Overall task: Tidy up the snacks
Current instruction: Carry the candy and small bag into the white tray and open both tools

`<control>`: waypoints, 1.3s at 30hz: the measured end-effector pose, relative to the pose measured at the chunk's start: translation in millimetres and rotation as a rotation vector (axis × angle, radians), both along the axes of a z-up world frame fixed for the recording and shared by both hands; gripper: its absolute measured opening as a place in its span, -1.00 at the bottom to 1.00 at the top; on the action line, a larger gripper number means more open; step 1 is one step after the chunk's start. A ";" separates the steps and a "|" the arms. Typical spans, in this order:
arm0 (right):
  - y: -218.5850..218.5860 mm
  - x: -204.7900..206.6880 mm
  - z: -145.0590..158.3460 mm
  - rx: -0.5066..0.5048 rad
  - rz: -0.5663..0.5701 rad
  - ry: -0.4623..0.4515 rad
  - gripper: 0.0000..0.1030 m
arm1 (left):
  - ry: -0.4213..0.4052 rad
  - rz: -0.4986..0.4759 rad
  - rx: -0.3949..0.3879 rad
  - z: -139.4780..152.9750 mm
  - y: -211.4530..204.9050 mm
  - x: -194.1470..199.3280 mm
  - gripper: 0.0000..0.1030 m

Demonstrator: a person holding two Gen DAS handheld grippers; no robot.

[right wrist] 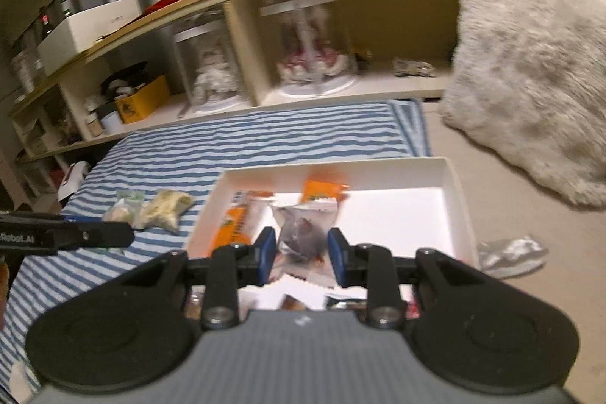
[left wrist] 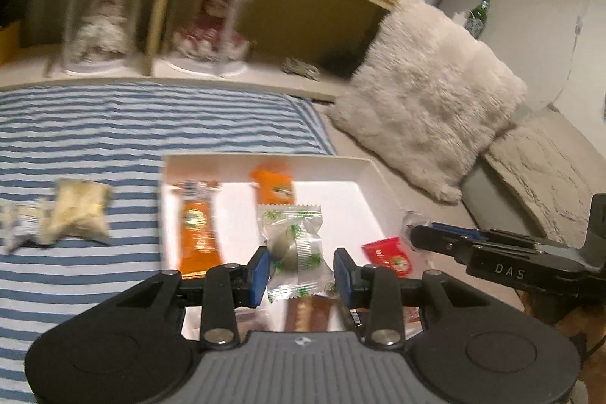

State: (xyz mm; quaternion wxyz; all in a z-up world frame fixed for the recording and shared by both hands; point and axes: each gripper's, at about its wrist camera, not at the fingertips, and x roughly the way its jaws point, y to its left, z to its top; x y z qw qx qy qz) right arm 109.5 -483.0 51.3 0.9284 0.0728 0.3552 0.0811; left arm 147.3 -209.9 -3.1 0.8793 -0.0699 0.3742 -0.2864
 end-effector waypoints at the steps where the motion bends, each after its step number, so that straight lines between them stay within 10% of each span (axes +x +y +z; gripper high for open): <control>1: -5.3 0.2 -1.9 0.006 -0.007 0.004 -0.31 | 0.003 -0.010 0.000 -3.0 -8.4 2.2 -0.25; 16: -67.4 2.2 -35.4 0.081 -0.119 0.051 -0.31 | 0.131 -0.124 -0.047 -80.8 -107.9 55.3 -0.24; 39: -45.1 51.3 -71.0 0.113 -0.116 0.129 -0.31 | 0.145 -0.074 0.026 -114.8 -70.4 93.7 -0.28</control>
